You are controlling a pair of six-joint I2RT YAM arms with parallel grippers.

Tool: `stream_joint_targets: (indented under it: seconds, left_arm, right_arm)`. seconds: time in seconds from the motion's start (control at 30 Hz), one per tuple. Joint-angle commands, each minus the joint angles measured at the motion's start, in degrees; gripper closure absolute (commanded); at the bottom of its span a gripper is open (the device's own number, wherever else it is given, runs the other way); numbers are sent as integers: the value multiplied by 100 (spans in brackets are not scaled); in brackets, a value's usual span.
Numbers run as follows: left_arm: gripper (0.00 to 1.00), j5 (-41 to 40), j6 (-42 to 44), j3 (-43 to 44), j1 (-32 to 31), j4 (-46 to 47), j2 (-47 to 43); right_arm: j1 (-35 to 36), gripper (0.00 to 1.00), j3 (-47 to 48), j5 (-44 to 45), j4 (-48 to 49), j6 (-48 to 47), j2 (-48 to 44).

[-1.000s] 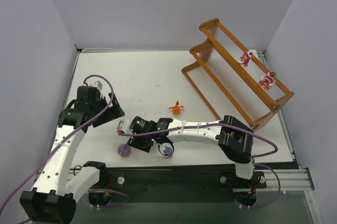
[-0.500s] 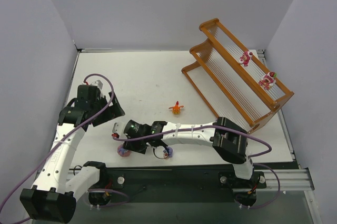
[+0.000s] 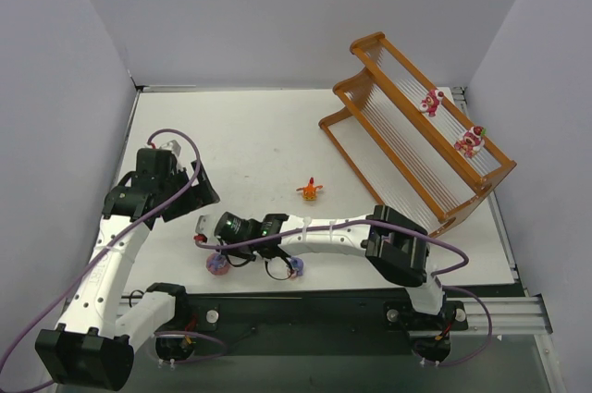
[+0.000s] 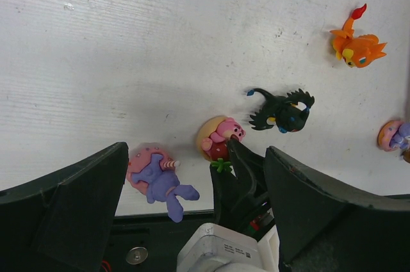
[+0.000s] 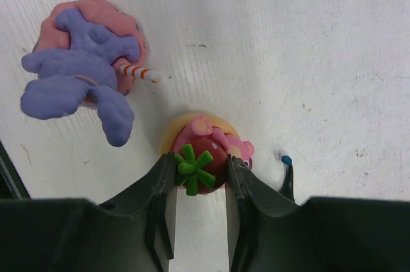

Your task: Place and organize the plastic toys onto the shelf

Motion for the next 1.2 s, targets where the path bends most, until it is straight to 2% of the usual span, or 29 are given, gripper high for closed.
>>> stream_joint_targets:
  seconds: [0.0,0.17,0.43,0.73,1.17]
  left_arm:
    - [3,39,98,299,39,81,15]
    - [3,66,89,264,39,142,6]
    - [3,232,89,202,39,283,59]
    - [3,338,98,228,39,371,147]
    - [3,435,-43,62,39,599,182]
  right_arm:
    - [10,100,172,237,-258,93,-206]
    - [-139,100,628,474,-733,155,-619]
    - [-1114,100,1718,781,-1559,-274,-1366]
    - [-2239,100,2299,800,-1621,-697,-1736]
    - [-3838,100,3626,1125,-1603,-1558,-1507]
